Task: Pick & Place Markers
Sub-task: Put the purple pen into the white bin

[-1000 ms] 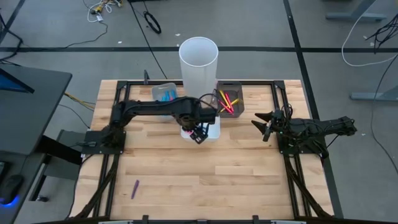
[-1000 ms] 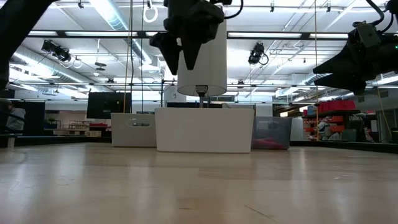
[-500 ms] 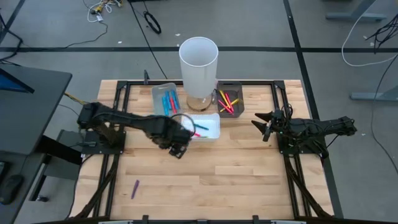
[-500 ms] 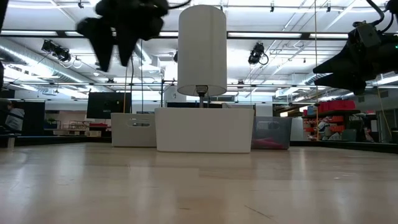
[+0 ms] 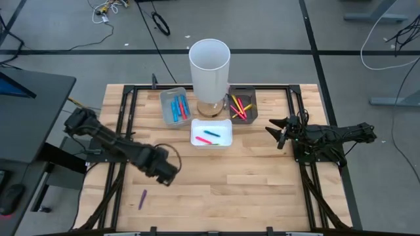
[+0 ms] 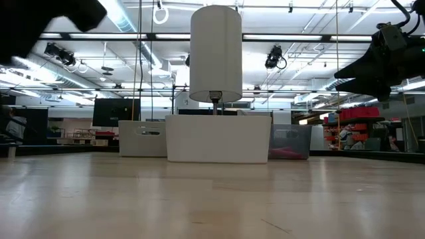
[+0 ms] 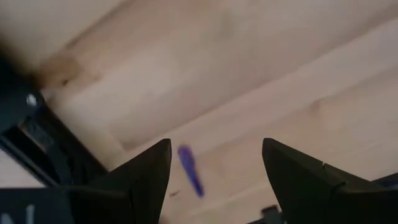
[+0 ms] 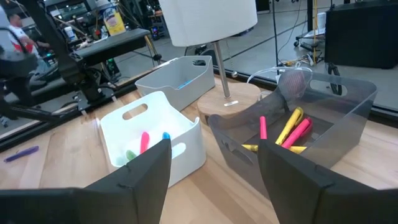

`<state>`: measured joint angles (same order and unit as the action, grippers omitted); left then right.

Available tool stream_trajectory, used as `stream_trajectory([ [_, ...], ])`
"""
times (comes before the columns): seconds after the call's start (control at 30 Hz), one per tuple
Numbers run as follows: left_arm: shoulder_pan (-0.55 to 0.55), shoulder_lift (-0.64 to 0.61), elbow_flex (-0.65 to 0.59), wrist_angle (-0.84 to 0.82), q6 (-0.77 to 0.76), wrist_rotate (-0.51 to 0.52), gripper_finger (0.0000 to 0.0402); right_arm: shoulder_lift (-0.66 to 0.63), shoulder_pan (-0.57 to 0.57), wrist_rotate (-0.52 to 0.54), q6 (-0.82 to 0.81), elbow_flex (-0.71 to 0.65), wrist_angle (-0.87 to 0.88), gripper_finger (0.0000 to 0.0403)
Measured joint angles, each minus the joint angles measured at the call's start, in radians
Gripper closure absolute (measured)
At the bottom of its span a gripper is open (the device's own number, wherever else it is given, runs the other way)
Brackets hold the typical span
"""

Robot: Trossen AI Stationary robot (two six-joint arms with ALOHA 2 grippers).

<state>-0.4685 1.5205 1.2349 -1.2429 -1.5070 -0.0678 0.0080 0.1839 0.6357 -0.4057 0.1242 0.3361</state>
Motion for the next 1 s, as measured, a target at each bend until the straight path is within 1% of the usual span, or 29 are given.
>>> stream_trajectory([
  [0.23,-0.145,-0.024,-0.066,0.02,-0.149,-0.034,0.0143,0.0,0.0,0.0,0.0,0.0,0.0,0.016],
  [0.63,-0.352,-0.024,-0.067,0.022,-0.412,-0.032,0.0143,0.0,0.0,0.0,0.0,0.0,-0.001,0.016],
  [0.83,-0.409,-0.025,-0.073,0.028,-0.502,-0.029,0.0143,0.0,0.0,0.0,0.0,0.0,-0.001,0.016],
  [0.9,-0.411,-0.025,-0.109,0.071,-0.51,-0.037,0.0143,0.0,0.0,0.0,0.0,0.0,-0.001,0.016],
  [1.0,-0.41,-0.024,-0.177,0.179,-0.515,-0.076,0.0143,0.0,0.0,0.0,0.0,0.0,-0.001,0.016],
])
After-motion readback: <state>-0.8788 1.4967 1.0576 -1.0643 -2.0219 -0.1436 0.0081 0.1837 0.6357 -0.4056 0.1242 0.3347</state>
